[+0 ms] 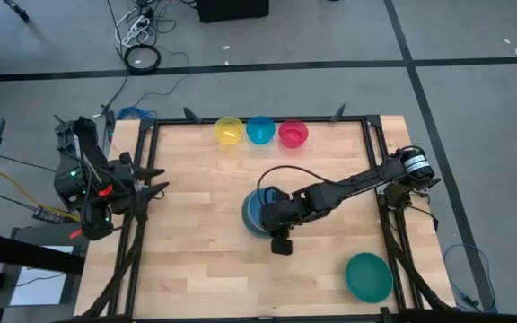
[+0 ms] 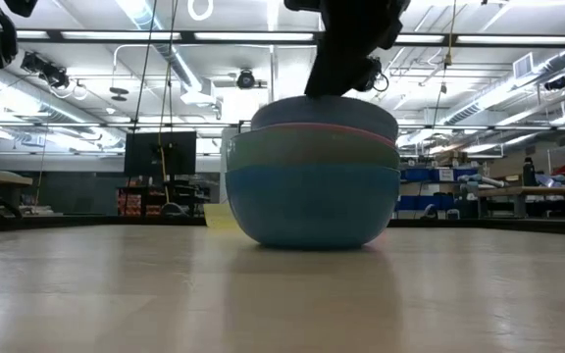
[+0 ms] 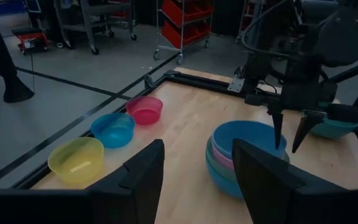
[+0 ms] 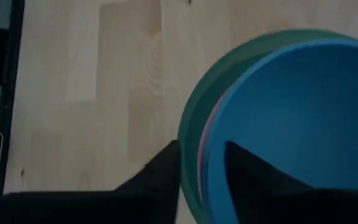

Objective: Nest bowls inside each other
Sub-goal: Stack the light blue bowl on the pink bowl, then stack the green bowl on the light blue bowl

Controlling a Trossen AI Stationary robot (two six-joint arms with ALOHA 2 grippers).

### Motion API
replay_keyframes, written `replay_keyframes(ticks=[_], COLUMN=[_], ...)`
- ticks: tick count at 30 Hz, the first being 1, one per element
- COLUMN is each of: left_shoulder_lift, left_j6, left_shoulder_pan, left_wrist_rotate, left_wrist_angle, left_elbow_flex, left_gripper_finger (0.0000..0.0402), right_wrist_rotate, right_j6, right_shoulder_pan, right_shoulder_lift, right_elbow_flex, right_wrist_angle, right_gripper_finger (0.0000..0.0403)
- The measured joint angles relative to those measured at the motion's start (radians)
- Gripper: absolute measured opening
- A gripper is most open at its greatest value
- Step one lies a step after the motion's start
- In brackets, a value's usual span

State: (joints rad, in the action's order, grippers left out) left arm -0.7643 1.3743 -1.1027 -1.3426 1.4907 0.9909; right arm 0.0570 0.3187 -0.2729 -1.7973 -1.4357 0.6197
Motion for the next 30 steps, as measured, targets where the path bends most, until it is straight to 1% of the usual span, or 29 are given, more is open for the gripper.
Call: replay_keyframes(ticks=[3,6,10,14,16,19,24,27,30], left_shoulder_lift=[0.000,0.000,0.000,0.000,0.000,0.000,0.000,0.000,0.000], left_j6=[0.000,0.000,0.000,0.000,0.000,0.000,-0.001,-0.001,-0.001], left_shoulder_pan=[0.000,0.000,0.000,0.000,0.000,0.000,0.000,0.000,0.000], left_wrist_rotate=[0.000,0.000,0.000,0.002,0.006,0.008,0.028,0.052,0.053], left_wrist_angle=[-0.003,-0.004,-0.005,-0.011,-0.012,-0.018,-0.032,-0.032,-0.034], left_elbow_flex=[0.000,0.000,0.000,0.000,0.000,0.000,0.000,0.000,0.000], left_gripper_finger=[0.0198,0.0198,0.0198,0.0198,0.0198,0.0198,0.0198,0.0198,0.0198], right_wrist_rotate=[0.008,0.052,0.124,0.185,0.202,0.203,0.202,0.198,0.189], right_j6=[-0.004,-0.013,-0.006,0.101,0.176,0.322,0.645,0.837,1.028], right_shoulder_pan=[0.000,-0.001,-0.007,-0.050,-0.094,-0.181,-0.358,-0.464,-0.556], right_shoulder_lift=[0.003,0.027,0.106,0.208,0.243,0.273,0.280,0.279,0.279], right_elbow_flex=[0.000,0.000,0.000,0.000,0.004,0.034,0.067,0.078,0.094], right_wrist_angle=[-0.014,-0.011,0.026,0.203,0.276,0.338,0.488,0.521,0.517], right_gripper_finger=[0.0162,0.0182,0.0188,0.0180,0.0176,0.0174,0.0180,0.0184,0.0185])
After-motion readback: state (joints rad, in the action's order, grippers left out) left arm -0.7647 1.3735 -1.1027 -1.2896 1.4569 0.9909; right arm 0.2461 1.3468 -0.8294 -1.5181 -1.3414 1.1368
